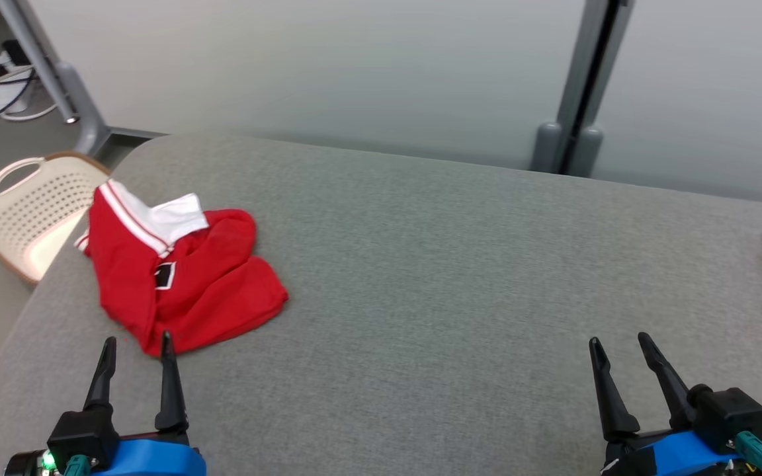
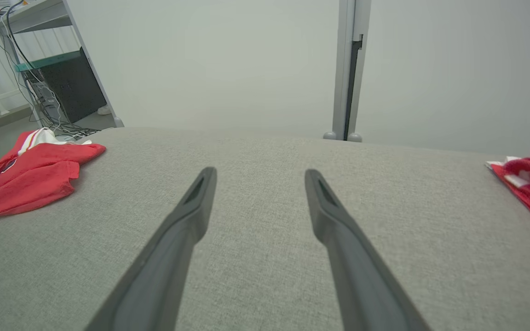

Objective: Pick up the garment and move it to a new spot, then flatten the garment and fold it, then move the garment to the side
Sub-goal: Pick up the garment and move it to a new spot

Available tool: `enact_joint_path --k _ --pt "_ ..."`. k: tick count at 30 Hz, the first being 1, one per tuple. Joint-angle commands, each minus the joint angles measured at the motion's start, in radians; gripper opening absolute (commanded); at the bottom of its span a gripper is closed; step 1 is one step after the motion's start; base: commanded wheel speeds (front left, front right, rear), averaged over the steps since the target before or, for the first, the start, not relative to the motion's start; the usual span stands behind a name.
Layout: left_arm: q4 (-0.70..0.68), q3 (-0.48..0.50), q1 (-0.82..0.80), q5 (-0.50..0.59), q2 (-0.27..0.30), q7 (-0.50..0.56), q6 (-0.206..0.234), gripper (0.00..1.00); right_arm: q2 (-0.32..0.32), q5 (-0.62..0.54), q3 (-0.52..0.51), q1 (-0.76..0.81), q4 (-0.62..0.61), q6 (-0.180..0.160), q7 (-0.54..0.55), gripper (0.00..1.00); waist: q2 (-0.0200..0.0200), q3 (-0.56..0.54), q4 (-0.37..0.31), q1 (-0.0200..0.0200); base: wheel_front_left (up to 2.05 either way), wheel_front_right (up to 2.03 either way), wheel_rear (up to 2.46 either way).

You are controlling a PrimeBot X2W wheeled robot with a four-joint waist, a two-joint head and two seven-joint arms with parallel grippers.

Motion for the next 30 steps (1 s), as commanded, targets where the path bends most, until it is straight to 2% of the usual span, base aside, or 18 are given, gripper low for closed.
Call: enact_joint_path --k 1,10,17,23,30 --pt "-0.005 0.008 0.009 -0.007 0.007 -0.002 0.006 1.00 0.001 0.005 0.004 -0.008 0.003 0.000 -0.002 1.00 0.0000 0.003 0.042 0.0000 0.00 0.00 0.00" --pt "-0.008 0.026 0.018 -0.014 0.021 -0.002 0.016 1.00 0.001 0.007 0.018 -0.016 0.021 0.000 -0.008 1.00 0.0000 0.003 0.151 0.0000 0.00 0.00 0.00" --pt "-0.015 0.038 0.030 -0.023 0.031 -0.002 0.022 1.00 0.001 0.003 0.030 -0.024 0.030 0.000 -0.008 1.00 0.0000 0.008 0.203 0.0000 0.00 0.00 0.00" --pt "-0.015 0.040 0.030 -0.027 0.030 -0.002 0.024 1.00 0.001 -0.003 0.035 -0.030 0.029 0.000 -0.005 1.00 0.0000 0.016 0.214 0.0000 0.00 0.00 0.00" --pt "-0.007 0.046 0.005 -0.037 0.022 -0.003 0.030 1.00 0.000 -0.007 0.046 -0.042 0.023 0.000 0.000 1.00 0.0000 0.036 0.194 0.0000 0.00 0.00 0.00"
